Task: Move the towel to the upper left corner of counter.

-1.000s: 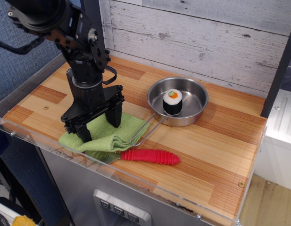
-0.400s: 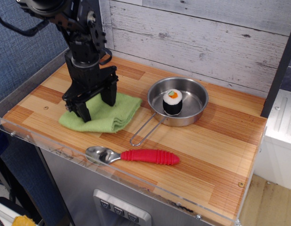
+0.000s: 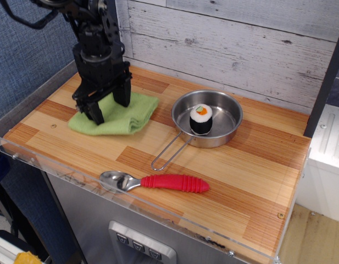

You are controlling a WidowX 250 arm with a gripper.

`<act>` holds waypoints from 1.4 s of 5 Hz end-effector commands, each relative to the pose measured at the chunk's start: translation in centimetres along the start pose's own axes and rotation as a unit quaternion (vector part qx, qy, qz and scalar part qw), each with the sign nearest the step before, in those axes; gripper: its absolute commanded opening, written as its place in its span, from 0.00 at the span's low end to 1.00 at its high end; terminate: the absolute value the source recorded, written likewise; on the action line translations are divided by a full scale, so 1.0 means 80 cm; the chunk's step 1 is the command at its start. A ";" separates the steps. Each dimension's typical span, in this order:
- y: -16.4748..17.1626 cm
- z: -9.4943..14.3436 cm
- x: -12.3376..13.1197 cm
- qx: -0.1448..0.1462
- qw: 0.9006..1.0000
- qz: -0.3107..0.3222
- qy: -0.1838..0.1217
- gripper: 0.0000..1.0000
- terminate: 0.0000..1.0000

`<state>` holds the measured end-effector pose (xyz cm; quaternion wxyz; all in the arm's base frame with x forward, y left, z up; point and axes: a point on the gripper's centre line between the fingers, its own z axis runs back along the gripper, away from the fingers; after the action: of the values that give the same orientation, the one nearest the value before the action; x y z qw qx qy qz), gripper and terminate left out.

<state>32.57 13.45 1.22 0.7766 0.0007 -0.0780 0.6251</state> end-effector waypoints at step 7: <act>-0.028 0.076 0.063 -0.069 0.996 0.046 -0.023 1.00 0.00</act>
<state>35.04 16.45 5.69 0.7518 -0.0331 -0.1060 0.6499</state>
